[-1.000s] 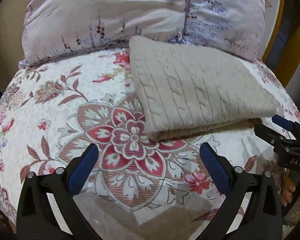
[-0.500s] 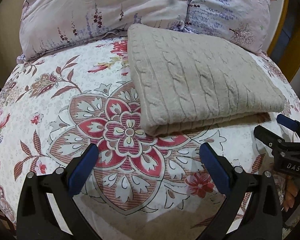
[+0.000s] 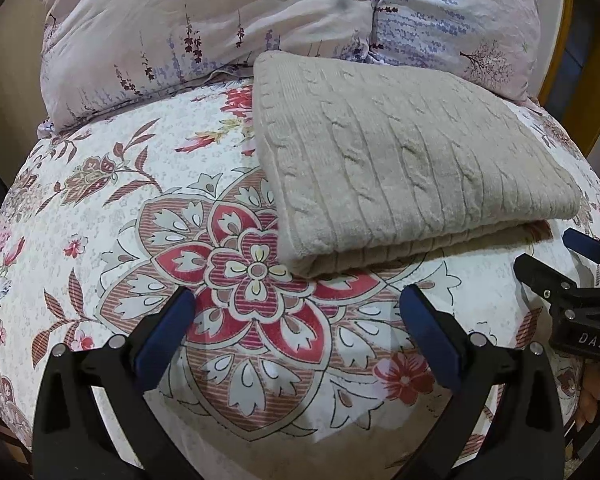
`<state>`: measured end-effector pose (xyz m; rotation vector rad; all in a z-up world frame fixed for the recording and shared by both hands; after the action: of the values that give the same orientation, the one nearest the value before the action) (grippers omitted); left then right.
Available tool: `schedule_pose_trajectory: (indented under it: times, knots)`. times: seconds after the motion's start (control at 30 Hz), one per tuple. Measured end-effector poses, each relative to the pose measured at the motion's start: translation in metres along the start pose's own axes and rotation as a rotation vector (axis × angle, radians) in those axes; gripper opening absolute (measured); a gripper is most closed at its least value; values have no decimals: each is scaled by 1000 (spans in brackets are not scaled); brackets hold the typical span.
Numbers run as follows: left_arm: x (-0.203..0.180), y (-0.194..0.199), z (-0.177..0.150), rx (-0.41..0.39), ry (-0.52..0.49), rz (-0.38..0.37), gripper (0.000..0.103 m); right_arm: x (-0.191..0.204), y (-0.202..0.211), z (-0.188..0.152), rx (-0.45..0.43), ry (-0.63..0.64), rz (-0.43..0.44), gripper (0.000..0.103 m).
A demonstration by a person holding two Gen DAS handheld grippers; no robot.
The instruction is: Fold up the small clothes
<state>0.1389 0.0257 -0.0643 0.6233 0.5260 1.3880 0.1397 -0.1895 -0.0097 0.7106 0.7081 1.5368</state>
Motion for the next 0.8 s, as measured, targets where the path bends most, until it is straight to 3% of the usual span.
schedule_pose_trajectory:
  times: [0.8]
  knots:
    - [0,0,0,-3,-1,-1,101,0,1,-1,-4,3,4,102]
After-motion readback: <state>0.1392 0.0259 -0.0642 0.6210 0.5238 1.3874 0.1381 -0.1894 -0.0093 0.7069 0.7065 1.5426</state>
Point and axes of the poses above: each gripper's, at about its wrist camera, not at the fingertips, and y roughly against the way its jaws point, x to its left, z to its top, the point moved 6 cm from there along -y, roughly the way its jaws point, and after that the axes turned 11 degrees about -x, right-handed, at the moved point
